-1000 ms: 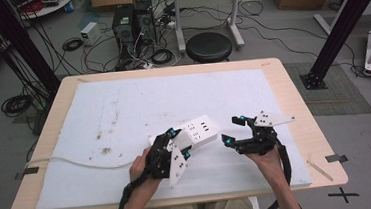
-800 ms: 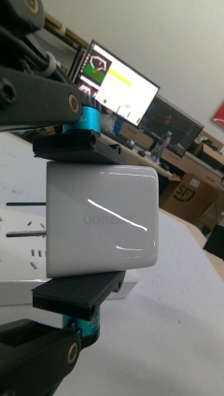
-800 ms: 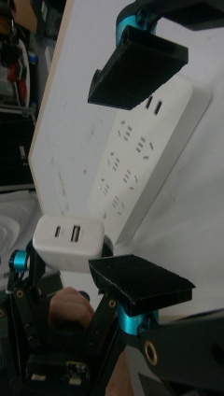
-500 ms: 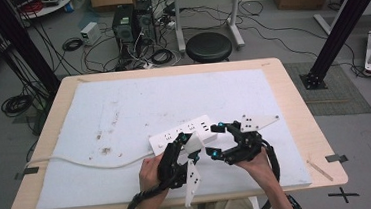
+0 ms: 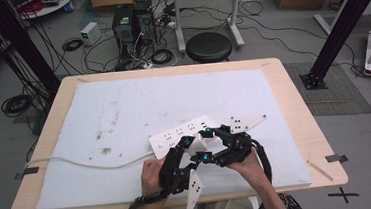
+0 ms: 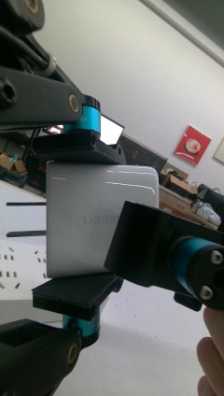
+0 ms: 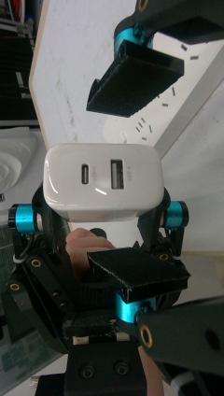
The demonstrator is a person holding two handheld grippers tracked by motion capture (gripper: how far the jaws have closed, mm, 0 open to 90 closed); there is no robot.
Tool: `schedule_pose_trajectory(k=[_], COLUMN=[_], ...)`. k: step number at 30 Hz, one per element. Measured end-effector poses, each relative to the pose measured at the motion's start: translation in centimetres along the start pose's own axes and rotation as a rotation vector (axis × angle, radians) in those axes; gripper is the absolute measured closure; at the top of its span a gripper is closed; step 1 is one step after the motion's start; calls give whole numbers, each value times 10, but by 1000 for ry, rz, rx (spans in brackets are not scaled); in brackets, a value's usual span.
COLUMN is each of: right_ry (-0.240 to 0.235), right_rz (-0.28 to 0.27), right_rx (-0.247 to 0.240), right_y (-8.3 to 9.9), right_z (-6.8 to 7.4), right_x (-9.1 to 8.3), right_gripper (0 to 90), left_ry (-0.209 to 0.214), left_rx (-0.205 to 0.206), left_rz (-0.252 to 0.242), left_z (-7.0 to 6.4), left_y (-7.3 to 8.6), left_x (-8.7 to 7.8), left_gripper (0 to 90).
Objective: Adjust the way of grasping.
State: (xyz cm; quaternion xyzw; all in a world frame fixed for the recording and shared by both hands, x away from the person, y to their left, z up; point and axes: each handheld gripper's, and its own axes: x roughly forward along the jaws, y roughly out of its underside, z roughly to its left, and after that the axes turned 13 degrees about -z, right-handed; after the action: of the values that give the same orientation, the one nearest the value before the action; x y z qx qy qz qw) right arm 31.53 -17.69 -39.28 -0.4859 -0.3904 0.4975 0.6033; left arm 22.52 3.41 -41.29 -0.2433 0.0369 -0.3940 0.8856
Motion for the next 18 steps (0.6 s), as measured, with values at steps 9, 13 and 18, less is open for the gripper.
schedule_pose_trajectory(k=[9,13,18], right_ry=[-33,-45,-51], right_rz=[-7,-17,-18], right_rx=[1,12,13], right_y=[1,1,1], right_z=[-1,-1,-2], right_x=[2,2,2], right_gripper=[301,334,367], left_ry=[4,4,5], left_rx=[41,32,35], left_rz=[-26,-28,-29], left_z=[-3,-4,-5], left_y=[-1,-1,-2], left_x=[0,0,0], left_gripper=[424,424,424])
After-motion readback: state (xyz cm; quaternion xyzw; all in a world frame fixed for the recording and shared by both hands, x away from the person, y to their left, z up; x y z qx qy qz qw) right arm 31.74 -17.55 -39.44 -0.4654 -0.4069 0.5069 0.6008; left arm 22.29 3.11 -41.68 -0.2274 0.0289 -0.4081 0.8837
